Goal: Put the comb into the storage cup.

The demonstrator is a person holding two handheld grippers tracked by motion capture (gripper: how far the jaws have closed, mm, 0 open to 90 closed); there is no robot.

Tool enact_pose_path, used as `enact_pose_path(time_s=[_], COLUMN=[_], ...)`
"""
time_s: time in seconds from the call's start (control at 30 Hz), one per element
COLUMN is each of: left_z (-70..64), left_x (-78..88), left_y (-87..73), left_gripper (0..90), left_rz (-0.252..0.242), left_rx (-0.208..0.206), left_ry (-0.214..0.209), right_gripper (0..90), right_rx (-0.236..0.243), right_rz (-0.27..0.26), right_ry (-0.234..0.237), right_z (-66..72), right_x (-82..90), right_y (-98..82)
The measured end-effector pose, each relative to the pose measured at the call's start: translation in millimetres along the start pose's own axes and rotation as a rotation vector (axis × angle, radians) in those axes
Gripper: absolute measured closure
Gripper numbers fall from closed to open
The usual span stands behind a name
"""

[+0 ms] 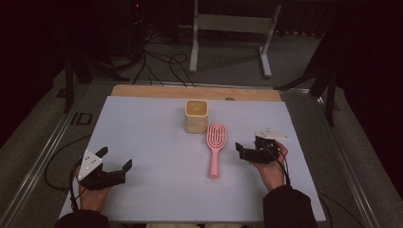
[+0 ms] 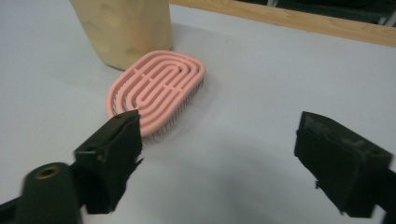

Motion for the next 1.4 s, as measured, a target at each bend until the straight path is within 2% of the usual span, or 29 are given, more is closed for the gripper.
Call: enact_pose_path(time_s=[0.2, 0.3, 0.47, 0.57, 0.7, 0.87, 1.17, 1.4], left_z=[0.3, 0.4, 0.0, -1.3, -3.2, -3.9, -6.8, -9.1], left_x=[-0.3, -0.4, 0.4, -0.3, -1.7, -1.1, -4.1, -5.0], left_y=[-0.1, -0.1, 0.7, 1.0, 1.6, 2.5, 1.8, 1.6], left_gripper=[1.6, 1.2, 0.6, 0.3, 0.0, 0.0, 0.0, 0.0], left_rz=[0.003, 0.003, -0.003, -0.003, -0.004, -0.014, -0.007, -0.002], left_rx=[0.005, 0.007, 0.008, 0.005, -0.002, -0.005, -0.014, -0.022], left_ry=[-0.004, -0.004, -0.008, -0.014, -0.016, -0.020, -0.030, -0.036], right_gripper=[11.0, 11.0, 11.2, 11.1, 11.0, 8.7, 8.7, 8.7], right_rx=[-0.007, -0.020, -0.002, -0.017, -0.021, -0.022, -0.056, -0.049], right_rz=[-0.050, -0.096, -0.167, -0.187, -0.196, -0.183, -0.162, -0.145], right_ry=[0.019, 0.029, 0.020, 0.021, 0.024, 0.018, 0.015, 0.017], right_z=[-8.3, -11.1, -13.3, -16.1, -16.5, -12.4, -13.5, -12.7], right_x=[19.6, 28.9, 40.9, 45.0, 48.8, 53.8, 54.9, 52.9], right_y=[-16.9, -25.7, -40.4, -47.5, -50.7, -56.2, -61.6, -62.8])
Point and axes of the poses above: each handheld gripper's, and its own axes: x roughly backward along the jaws, y roughly out of its top, z roughly to its left, the point moved 5 cm from there along -x, roughly forward along the jaws, and after that the axes turned 1 degree about z, right-handed, at the moved point
